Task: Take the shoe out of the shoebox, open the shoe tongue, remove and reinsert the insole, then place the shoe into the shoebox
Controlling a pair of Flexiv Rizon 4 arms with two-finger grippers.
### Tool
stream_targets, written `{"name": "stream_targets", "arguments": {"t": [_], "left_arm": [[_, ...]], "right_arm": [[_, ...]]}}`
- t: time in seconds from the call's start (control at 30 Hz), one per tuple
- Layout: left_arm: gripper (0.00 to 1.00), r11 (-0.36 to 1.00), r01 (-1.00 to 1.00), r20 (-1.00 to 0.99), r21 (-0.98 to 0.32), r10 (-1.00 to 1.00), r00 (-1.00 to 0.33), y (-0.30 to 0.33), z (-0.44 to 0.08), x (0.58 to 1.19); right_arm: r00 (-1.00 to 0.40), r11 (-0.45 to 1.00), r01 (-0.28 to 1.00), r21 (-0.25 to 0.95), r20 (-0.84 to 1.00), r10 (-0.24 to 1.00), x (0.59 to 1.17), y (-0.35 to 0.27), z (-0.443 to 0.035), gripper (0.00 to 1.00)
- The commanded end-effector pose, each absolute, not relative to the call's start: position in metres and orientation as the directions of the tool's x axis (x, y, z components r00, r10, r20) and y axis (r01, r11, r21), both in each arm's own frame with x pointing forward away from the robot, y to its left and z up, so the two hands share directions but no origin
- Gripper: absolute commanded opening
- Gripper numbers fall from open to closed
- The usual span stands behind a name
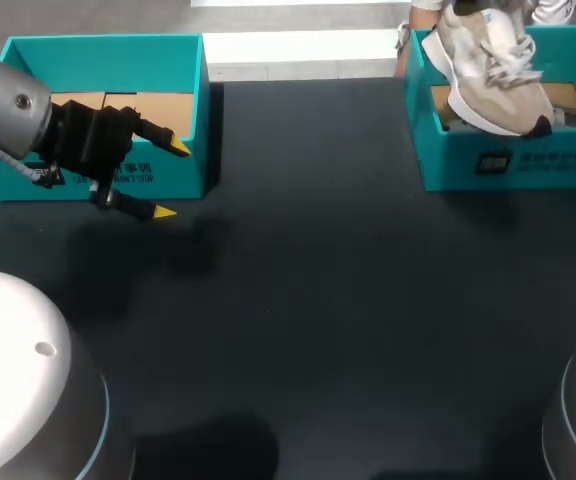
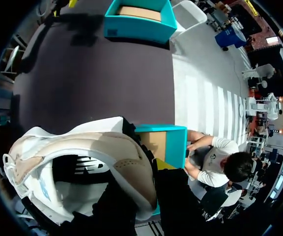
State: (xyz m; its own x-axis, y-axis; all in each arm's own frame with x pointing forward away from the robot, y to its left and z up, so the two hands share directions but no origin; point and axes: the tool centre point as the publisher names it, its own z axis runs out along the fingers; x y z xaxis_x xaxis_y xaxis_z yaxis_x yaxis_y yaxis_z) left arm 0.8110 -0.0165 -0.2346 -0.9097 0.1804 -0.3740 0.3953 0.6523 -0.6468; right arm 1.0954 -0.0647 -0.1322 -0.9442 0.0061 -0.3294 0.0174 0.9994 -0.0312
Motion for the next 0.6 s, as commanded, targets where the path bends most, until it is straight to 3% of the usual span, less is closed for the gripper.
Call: {"name": "stream_targets", "arguments": {"t": [0.03,0.13,0.33,0.6], "left_arm": [[1.00,0.655,0.395,-0.373,-0.644,0.182,-0.910,-0.017,-0.234,0.811],[1.00,0.655,0.395,-0.373,-0.644,0.182,-0.910,-0.017,-0.234,0.811],[1.00,0.655,0.395,-0.373,-0.644,0.182,-0.910,-0.017,-0.234,0.811],[1.00,0.655,0.395,-0.373,-0.644,0.182,-0.910,-0.017,-0.234,0.811]], "right_arm": [[-0.938,0.996,0.082,-0.031,-0.341,0.066,1.106,-0.092,-0.139,0.00],[-0.930,0.986,0.136,-0.092,-0.355,0.095,1.119,-0.137,-0.141,0.00],[-0.930,0.976,0.119,-0.180,-0.364,0.046,1.149,-0.204,-0.145,0.00],[-0.950,0.979,0.076,-0.189,-0.311,0.014,1.194,-0.253,-0.149,0.00]]}}
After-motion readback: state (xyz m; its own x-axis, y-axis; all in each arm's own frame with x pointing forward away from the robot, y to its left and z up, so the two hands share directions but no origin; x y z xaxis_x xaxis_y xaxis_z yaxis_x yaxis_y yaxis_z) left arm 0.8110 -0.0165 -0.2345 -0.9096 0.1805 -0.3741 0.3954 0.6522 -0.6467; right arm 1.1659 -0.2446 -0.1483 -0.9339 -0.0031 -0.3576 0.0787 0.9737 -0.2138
